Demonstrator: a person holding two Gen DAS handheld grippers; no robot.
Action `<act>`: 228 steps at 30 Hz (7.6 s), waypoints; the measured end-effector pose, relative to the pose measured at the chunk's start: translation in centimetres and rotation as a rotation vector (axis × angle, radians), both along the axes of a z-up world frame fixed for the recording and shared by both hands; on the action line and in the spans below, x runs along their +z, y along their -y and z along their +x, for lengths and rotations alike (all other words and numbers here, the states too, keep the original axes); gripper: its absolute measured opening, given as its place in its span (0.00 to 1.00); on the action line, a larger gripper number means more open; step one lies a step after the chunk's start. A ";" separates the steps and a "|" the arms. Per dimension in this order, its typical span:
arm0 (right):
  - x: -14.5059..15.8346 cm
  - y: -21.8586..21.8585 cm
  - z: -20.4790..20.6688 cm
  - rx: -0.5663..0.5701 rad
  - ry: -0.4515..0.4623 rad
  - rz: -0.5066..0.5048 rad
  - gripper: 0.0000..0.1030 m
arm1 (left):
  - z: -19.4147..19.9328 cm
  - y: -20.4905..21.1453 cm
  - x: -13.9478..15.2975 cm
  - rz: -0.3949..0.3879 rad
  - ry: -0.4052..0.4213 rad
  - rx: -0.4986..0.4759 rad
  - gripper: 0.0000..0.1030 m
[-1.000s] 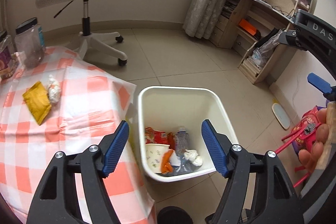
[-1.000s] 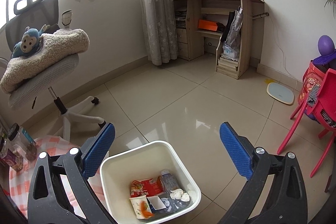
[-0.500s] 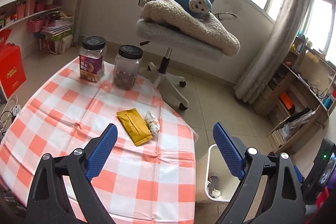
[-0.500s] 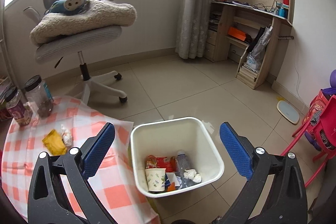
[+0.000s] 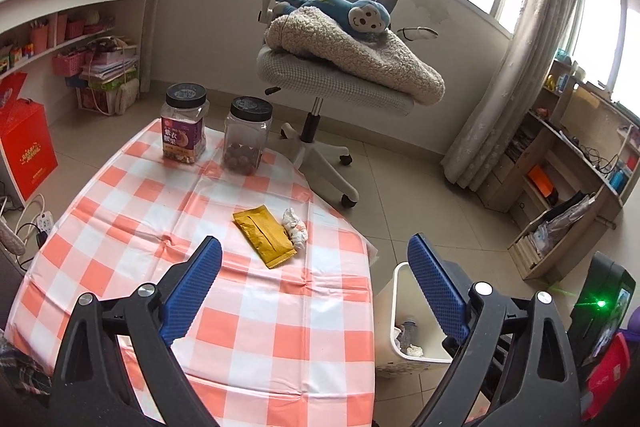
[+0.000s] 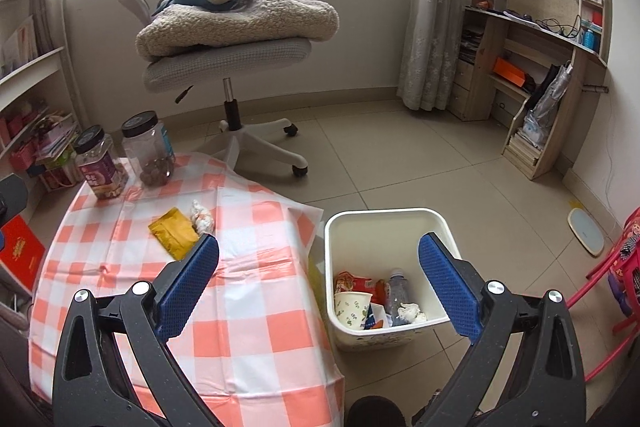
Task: Collect trash
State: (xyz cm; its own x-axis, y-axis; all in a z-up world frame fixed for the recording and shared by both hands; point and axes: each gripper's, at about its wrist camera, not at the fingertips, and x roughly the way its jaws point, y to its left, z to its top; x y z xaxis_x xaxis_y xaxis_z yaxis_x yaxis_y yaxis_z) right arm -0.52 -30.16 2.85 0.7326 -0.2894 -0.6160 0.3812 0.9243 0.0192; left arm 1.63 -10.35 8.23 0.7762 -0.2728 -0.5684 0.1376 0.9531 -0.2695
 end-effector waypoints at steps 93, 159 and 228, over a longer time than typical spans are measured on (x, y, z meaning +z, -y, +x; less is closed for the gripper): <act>-14.8 -9.1 26.5 0.291 -0.362 -0.068 0.82 | 16.7 -15.7 -12.6 0.269 -0.305 0.090 0.26; -2.3 -1.6 9.2 0.130 0.140 -0.087 0.29 | 10.8 -7.8 -12.3 0.393 -0.085 -0.020 0.29; 0.6 6.0 -4.1 -0.270 0.281 -0.056 0.93 | 2.9 6.7 -5.1 0.350 0.149 -0.120 0.94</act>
